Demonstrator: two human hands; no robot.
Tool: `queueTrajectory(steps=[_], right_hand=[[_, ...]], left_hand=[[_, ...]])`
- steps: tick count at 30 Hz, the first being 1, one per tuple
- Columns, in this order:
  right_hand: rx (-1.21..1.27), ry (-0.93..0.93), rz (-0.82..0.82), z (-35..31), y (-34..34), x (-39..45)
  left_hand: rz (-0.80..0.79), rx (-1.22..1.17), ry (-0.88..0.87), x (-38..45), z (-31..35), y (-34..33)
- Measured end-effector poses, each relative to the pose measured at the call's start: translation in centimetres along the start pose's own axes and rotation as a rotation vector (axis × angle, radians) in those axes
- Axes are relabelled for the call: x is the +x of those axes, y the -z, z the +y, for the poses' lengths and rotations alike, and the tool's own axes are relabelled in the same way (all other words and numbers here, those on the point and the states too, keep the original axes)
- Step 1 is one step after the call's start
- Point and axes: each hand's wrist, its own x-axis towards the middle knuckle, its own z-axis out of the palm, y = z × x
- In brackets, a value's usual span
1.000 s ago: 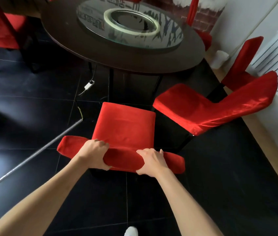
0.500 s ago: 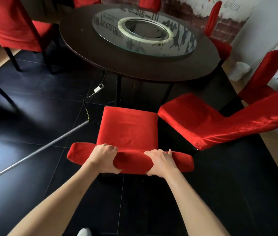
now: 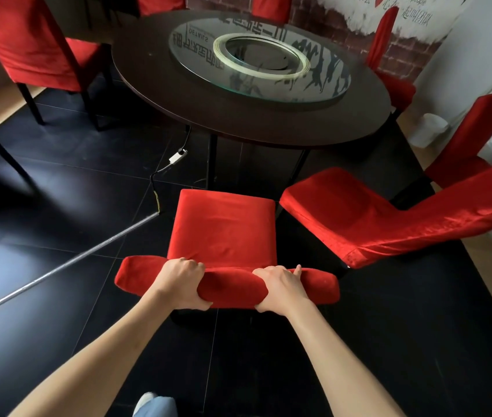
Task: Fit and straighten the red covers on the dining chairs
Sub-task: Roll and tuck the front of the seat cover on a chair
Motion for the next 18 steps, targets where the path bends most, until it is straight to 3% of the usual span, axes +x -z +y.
queueTrajectory(steps=[7, 11, 18], right_hand=[[0.019, 0.032, -0.005, -0.2, -0.6, -0.7], [0.011, 0.076, 0.028, -0.5, -0.9, -0.6], [0.026, 0.097, 0.013, 0.2, -0.4, 0.6]], left_hand=[[-0.013, -0.022, 0.046, -1.8, 0.4, -0.8], [0.058, -0.097, 0.067, -2.4, -0.3, -1.6], [0.062, 0.007, -0.010, -1.1, -0.9, -0.8]])
